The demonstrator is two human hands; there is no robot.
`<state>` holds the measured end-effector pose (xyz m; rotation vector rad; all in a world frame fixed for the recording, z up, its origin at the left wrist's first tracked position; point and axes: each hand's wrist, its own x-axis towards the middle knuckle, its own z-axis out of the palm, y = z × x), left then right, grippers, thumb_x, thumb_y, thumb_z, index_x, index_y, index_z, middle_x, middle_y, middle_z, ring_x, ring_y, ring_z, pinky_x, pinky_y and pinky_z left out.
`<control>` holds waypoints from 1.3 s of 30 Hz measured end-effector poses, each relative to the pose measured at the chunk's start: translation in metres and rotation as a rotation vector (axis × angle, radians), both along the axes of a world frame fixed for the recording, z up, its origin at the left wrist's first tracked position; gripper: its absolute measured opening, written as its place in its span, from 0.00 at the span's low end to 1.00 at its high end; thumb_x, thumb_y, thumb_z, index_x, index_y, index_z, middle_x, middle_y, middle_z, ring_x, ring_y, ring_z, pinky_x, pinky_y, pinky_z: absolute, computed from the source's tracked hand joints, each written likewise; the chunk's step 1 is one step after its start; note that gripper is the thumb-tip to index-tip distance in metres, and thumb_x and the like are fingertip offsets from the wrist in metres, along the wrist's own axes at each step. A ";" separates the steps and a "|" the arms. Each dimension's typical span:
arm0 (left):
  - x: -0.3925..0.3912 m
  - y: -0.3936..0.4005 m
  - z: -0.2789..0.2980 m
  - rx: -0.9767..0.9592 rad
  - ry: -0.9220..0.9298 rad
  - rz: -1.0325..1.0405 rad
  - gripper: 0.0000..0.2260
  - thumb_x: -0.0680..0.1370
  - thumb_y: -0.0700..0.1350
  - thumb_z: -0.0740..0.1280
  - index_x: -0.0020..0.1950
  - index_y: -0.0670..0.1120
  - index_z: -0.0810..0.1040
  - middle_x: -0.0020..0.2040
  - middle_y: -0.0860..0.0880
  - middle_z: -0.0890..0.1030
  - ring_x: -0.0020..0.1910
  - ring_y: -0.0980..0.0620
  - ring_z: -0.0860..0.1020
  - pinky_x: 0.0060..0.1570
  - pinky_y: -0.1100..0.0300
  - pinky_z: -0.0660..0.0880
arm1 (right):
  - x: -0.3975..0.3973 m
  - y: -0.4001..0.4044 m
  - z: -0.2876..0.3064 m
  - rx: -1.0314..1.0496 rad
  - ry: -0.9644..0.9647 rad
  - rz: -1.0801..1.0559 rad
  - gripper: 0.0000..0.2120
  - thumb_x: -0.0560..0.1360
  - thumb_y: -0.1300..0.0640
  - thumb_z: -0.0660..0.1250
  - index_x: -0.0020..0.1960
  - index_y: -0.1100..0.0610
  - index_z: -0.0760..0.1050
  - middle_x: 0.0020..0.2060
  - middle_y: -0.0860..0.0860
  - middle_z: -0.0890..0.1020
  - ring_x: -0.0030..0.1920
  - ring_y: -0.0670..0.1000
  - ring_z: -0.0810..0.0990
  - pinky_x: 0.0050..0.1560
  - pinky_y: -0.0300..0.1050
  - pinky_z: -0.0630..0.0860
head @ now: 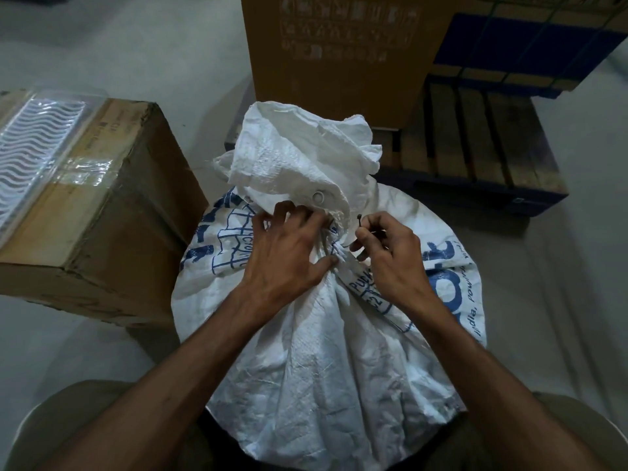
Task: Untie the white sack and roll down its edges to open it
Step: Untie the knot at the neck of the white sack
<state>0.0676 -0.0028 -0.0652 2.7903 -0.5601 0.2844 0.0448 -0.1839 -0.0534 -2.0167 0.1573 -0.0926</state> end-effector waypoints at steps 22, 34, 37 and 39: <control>-0.189 0.001 0.068 -0.671 -0.001 -0.125 0.04 0.80 0.46 0.71 0.51 0.48 0.85 0.44 0.54 0.85 0.47 0.52 0.81 0.50 0.47 0.76 | -0.169 0.001 0.100 0.721 -0.128 -0.214 0.05 0.84 0.63 0.63 0.50 0.64 0.73 0.35 0.56 0.77 0.33 0.50 0.78 0.38 0.44 0.81; -0.251 0.032 0.132 -0.724 0.096 -0.057 0.06 0.82 0.42 0.68 0.53 0.46 0.85 0.38 0.52 0.85 0.37 0.59 0.82 0.38 0.71 0.72 | -0.230 0.051 0.124 0.650 -0.041 -0.028 0.02 0.80 0.62 0.69 0.49 0.60 0.79 0.39 0.55 0.81 0.36 0.52 0.80 0.36 0.47 0.80; -0.252 0.040 0.128 -0.690 0.058 -0.027 0.06 0.82 0.43 0.66 0.54 0.47 0.83 0.41 0.53 0.85 0.41 0.60 0.82 0.42 0.63 0.79 | -0.228 0.061 0.116 0.650 -0.026 -0.011 0.04 0.81 0.62 0.69 0.52 0.64 0.78 0.42 0.59 0.80 0.36 0.53 0.80 0.35 0.48 0.79; -0.248 0.047 0.124 -0.665 0.015 0.002 0.06 0.81 0.43 0.66 0.54 0.47 0.83 0.45 0.52 0.85 0.44 0.57 0.82 0.45 0.59 0.79 | -0.220 0.066 0.113 0.671 0.000 -0.029 0.08 0.80 0.60 0.70 0.55 0.66 0.79 0.42 0.58 0.81 0.37 0.53 0.81 0.36 0.48 0.79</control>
